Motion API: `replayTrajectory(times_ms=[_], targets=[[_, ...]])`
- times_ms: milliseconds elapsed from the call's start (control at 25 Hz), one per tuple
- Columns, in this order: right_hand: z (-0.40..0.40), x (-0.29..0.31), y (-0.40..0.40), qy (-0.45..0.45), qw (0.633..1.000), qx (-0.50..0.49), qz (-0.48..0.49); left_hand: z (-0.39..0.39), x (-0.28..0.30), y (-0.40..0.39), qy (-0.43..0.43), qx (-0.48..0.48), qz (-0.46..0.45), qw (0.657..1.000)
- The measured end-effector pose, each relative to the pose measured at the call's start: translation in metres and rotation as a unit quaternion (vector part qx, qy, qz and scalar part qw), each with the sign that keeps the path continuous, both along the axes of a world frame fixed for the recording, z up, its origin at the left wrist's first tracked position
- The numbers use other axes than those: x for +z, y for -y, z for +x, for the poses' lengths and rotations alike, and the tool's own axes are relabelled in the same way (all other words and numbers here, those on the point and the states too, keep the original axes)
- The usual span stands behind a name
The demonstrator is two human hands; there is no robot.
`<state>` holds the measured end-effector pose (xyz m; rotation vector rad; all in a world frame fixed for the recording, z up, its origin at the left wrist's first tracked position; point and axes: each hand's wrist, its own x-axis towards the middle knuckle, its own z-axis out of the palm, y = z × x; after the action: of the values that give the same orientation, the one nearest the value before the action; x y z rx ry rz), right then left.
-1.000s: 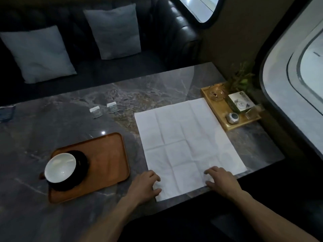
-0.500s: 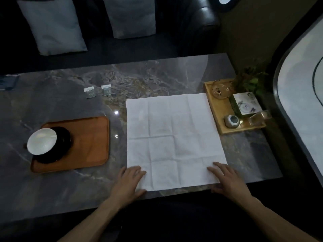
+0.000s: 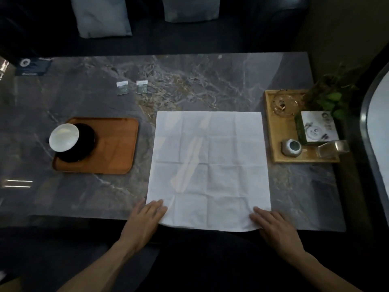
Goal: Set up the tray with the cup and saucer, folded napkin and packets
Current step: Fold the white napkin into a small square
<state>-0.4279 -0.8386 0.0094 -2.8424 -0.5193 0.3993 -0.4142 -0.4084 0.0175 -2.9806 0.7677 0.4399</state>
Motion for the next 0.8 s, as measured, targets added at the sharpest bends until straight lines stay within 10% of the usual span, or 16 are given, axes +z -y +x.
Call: replayTrajectory(times_ms=[360,800], targets=[[0.079,0.015,0.017,-0.149,0.978,-0.128,0.066,0.039,0.003,-0.005,0.006,0.123,-0.104,0.987],[0.175,0.042,0.026,-0.106,0.972,-0.176,0.114,0.142,0.017,-0.003,0.027,0.222,-0.197,0.955]])
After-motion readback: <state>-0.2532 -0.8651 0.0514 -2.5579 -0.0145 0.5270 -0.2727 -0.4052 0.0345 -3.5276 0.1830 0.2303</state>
